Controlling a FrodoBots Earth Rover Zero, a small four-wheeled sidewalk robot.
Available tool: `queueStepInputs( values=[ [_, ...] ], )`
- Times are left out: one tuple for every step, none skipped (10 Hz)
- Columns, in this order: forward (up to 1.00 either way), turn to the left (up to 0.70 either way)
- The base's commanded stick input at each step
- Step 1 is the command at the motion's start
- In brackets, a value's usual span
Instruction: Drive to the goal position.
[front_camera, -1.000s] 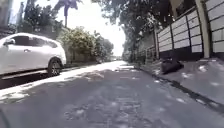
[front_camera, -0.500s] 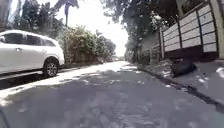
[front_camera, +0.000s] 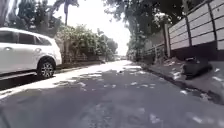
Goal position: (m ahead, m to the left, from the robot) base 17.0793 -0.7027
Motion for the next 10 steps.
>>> queueStepInputs(
  values=[
    [1.00,0.02],
    [1.00,0.02],
    [1.00,0.02],
    [1.00,0.02],
    [1.00,0.02],
    [1.00,0.02],
    [1.00,0.02],
    [1.00,0.02],
    [1.00,0.02],
    [1.00,0.02]
  ],
)
